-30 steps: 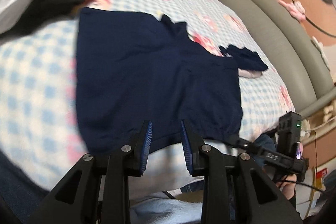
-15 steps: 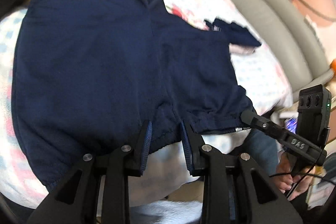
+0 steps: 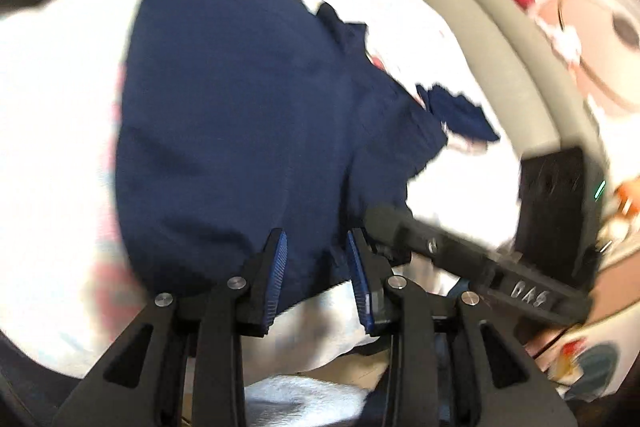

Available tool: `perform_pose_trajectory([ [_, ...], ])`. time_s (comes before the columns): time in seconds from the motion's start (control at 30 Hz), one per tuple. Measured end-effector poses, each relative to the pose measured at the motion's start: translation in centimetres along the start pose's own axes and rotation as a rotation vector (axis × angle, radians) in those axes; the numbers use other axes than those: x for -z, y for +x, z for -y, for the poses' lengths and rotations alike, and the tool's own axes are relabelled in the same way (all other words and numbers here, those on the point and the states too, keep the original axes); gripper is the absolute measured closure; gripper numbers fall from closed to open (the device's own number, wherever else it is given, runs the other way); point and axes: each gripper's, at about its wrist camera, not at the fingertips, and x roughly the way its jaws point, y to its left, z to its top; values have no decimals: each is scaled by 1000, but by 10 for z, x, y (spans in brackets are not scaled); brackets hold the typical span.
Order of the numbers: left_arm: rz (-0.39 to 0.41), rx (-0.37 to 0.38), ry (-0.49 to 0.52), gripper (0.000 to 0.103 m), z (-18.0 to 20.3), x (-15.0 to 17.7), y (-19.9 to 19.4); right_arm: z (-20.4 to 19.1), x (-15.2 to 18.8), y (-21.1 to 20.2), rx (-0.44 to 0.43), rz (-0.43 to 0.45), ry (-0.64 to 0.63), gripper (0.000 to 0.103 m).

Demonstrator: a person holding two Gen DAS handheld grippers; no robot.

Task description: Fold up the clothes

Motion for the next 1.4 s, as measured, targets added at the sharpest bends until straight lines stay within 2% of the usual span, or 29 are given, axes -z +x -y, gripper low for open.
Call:
perform_pose_trajectory([
  [0.13, 19, 154, -61, 68, -7, -8, -5, 10, 8, -18, -83, 39, 61, 71],
  [0.17, 20, 202, -72, 68, -6, -11, -5, 12, 8, -25, -81, 58, 65, 71],
  [0.23, 14, 236, -71, 61, -4, -15, -4, 15, 9, -39, -70, 97, 72, 71],
  [0.33, -34, 227, -46, 59, 5, -21, 11, 30, 16, -50, -4, 103, 76, 71],
  [0.4, -66, 222, -28, 59, 11, -23, 21, 31, 21, -45, 20, 57, 53, 69],
  [0.47, -91, 182, 3, 62, 17, -21, 30, 28, 28, -35, 47, 8, 14, 66],
  [0.53, -105, 120, 46, 83, 20, -19, 32, 26, 32, -27, 82, -3, -4, 61],
  [0.57, -102, 84, 67, 85, 24, -18, 33, 26, 32, -24, 100, -8, -9, 61],
  [0.63, -77, 58, 75, 92, 27, -18, 33, 21, 30, -16, 160, -16, -40, 61],
  [0.73, -21, 23, 85, 94, 27, -18, 23, 17, 30, -15, 227, -18, -78, 61],
  [0.8, 17, 30, 86, 94, 31, -19, 11, 20, 30, -15, 262, -14, -71, 61],
  [0.9, 73, 31, 95, 94, 38, -19, -9, 27, 29, -19, 251, 3, -32, 61],
  [1.03, 131, -6, 73, 94, 40, -12, -26, 19, 27, -29, 279, 48, -62, 60],
  [1.07, 149, -27, 59, 94, 35, -6, -33, 16, 27, -31, 285, 55, -73, 60],
  [1.2, 182, -32, -24, 94, 9, 10, -48, 5, 24, -33, 303, 71, -88, 60],
  [1.4, 198, -65, -80, 94, -14, 23, -54, 1, 26, -5, 332, 31, -92, 57],
])
